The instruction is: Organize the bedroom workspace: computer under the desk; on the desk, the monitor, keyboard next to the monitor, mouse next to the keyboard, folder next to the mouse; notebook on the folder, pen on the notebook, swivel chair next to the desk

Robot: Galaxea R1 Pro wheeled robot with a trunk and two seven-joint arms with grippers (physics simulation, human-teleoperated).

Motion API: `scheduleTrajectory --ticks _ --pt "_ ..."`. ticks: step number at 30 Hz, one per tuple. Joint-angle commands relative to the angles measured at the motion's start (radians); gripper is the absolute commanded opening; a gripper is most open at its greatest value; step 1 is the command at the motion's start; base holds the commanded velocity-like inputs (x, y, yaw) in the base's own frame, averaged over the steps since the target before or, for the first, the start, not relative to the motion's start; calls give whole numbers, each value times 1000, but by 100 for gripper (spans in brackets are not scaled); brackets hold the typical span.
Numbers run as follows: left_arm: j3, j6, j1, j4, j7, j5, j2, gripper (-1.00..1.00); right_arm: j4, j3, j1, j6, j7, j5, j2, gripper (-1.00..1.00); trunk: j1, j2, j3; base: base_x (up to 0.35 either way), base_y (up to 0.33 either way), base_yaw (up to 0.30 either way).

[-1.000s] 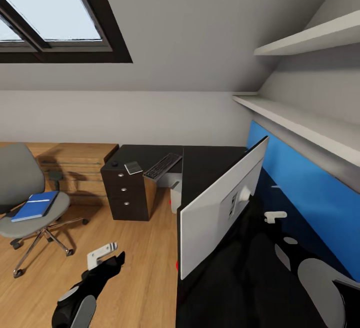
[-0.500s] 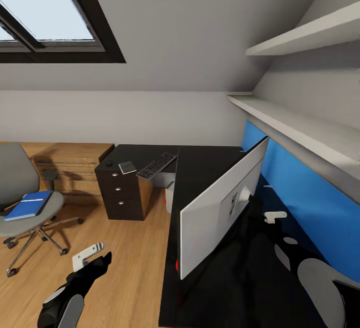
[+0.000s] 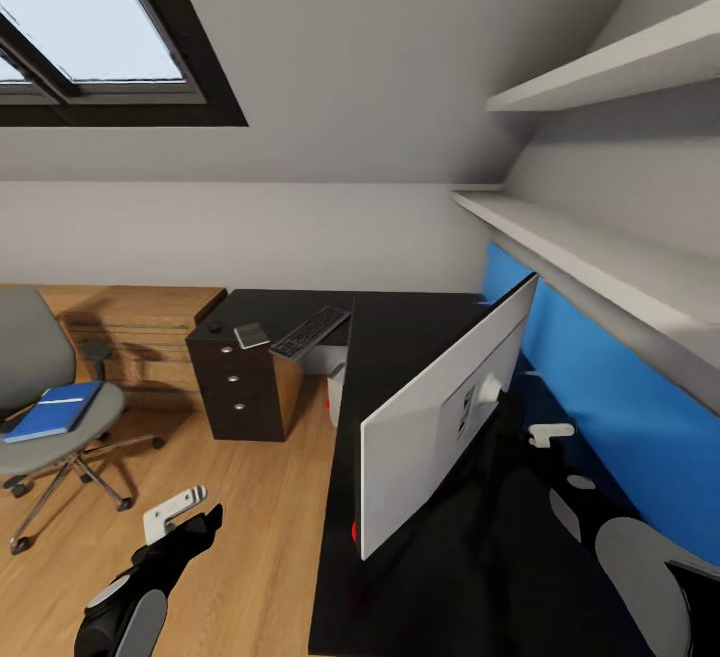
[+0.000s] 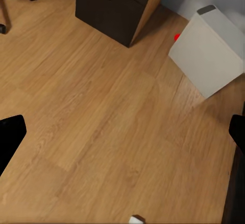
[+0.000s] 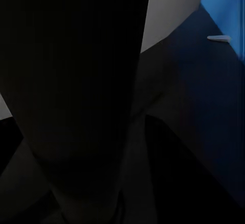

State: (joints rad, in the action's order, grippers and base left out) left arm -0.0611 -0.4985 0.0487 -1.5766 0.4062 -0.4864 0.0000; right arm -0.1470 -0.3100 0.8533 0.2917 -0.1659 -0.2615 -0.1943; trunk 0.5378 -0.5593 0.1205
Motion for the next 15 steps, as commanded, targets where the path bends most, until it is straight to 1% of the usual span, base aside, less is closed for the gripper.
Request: scheduleTrajectory --ticks 1,8,11,15 --pt "0 -3 1 -2 8 -11 0 100 0 11 1 1 -3 4 -1 -100 0 -2 2 0 -293 0" --pt "0 -4 1 -2 8 -11 0 100 0 11 1 2 -3 4 -1 -100 0 -2 2 0 -307 0" --pt "0 -4 1 -2 8 -11 0 100 0 11 1 2 -2 4 -1 -100 0 -2 2 0 -126 0" --pt "0 -4 1 -2 8 -11 0 100 0 11 1 3 -2 4 -1 -100 0 -2 2 0 -34 0"
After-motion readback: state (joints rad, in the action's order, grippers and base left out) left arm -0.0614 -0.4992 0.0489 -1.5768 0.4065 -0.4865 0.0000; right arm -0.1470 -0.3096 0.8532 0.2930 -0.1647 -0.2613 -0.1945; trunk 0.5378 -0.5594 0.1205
